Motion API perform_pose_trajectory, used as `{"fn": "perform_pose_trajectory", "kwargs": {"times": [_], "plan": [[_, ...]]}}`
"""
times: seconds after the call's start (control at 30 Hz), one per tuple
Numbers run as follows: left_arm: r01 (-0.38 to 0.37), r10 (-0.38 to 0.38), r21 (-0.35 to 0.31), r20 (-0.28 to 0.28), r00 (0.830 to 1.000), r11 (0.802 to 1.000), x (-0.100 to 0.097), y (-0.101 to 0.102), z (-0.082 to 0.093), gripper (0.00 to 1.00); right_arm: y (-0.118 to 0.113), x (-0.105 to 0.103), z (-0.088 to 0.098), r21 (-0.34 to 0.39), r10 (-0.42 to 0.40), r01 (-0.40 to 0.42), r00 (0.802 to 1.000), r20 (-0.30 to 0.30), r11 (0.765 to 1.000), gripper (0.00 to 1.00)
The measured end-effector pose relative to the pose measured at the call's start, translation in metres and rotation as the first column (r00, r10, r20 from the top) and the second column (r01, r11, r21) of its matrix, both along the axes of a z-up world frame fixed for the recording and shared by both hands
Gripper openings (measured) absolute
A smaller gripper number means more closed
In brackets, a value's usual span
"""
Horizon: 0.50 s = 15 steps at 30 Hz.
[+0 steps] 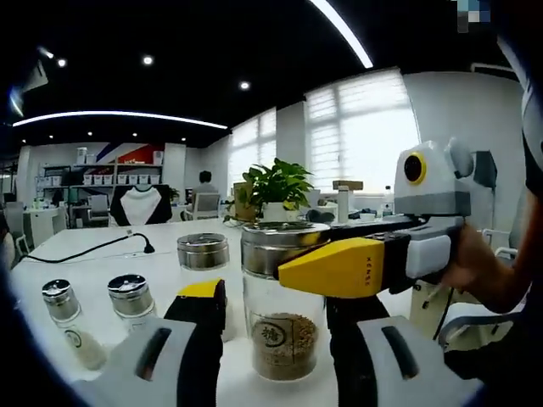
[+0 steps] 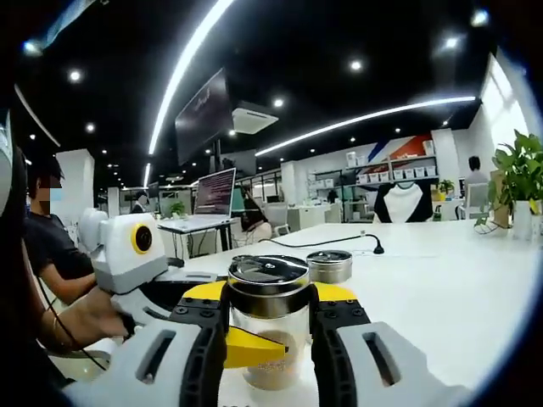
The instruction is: Rotate the seasoning bottle until the label or dispensing opening points toward the visible target arrow and the bottle remains upright within the marked orientation range
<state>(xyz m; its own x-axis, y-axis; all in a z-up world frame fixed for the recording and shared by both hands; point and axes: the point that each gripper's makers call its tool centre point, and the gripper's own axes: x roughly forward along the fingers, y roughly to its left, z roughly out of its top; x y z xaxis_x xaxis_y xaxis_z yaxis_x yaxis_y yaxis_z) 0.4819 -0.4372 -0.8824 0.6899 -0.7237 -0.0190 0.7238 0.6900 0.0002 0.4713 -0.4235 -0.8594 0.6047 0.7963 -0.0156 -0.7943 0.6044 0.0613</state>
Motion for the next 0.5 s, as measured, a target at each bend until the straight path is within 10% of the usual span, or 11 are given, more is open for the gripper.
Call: {"fn": "perform_pose_trajectory", "kwargs": {"times": [0.5], "plan": [[0.148, -0.148, 0.020, 0.034, 0.988, 0.989, -0.015, -0.015, 0.007, 0.47, -0.004, -0.015, 0.007, -0.009, 0.072, -0.072, 0.996, 0.059, 0.997, 0.34]]}}
